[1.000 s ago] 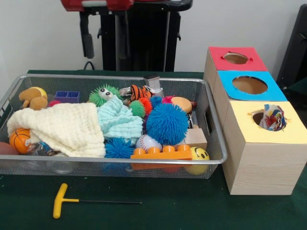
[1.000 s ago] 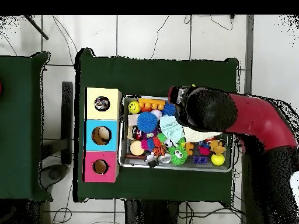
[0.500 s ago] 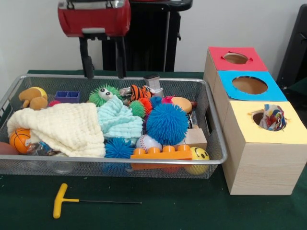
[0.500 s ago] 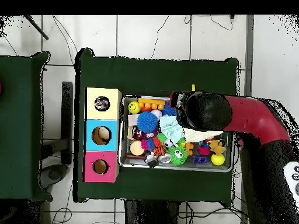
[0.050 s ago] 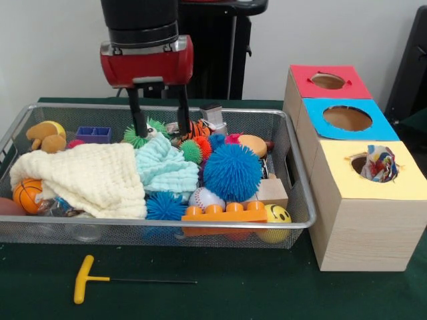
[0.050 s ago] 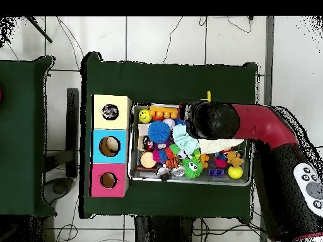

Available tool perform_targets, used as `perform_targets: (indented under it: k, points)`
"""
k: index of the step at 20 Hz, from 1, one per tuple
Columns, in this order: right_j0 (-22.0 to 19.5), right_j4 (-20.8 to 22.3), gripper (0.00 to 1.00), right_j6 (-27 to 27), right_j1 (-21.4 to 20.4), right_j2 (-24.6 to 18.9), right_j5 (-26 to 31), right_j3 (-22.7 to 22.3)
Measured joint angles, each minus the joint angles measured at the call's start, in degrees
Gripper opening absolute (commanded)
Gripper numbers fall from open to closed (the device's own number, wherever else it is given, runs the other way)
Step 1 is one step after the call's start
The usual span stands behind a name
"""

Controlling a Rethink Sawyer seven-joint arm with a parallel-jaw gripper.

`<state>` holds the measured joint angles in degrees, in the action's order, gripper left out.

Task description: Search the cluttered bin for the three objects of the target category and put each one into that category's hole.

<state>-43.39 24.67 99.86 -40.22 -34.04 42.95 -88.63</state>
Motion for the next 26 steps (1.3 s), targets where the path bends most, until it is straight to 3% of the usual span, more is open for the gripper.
perform_targets:
  k: [8, 14, 26]
  points:
    - [-2.37, 3.27, 1.0, -7.38, 2.73, -2.43, 2.78, 7.17]
    - [-3.98, 4.48, 1.0, -16.4, 4.96, -3.8, 6.29, 14.02]
    - [-8.02, 5.77, 1.0, -19.03, 10.78, -3.77, 6.29, 15.31]
